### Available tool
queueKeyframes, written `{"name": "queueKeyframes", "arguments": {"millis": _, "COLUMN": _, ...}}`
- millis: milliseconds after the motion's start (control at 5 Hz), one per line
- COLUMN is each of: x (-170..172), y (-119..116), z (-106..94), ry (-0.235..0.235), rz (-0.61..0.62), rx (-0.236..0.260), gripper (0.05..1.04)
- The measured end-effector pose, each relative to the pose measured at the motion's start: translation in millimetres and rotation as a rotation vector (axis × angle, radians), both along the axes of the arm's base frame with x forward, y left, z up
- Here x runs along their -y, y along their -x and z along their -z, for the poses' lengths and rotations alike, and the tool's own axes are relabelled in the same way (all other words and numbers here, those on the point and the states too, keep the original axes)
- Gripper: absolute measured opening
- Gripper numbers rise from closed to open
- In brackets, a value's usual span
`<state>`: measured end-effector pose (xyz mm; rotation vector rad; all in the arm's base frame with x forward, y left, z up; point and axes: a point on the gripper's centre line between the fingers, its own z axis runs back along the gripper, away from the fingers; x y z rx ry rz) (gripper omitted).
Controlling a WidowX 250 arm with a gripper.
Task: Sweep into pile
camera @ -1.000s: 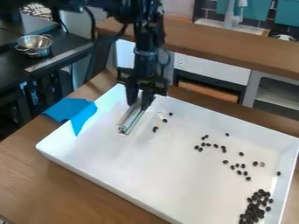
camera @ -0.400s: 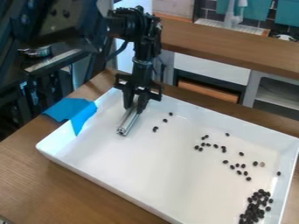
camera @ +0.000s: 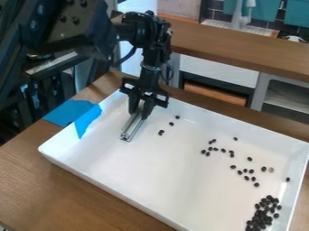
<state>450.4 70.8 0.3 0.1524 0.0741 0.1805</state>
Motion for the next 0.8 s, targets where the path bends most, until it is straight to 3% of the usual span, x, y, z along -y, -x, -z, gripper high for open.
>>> {"name": "queueKeyframes", "arguments": {"millis": 800, "x": 81.1, "y": 6.2, "z": -0.1, "ry": 0.027, "rz": 0.079, "rx": 0.035, "gripper": 0.354}}
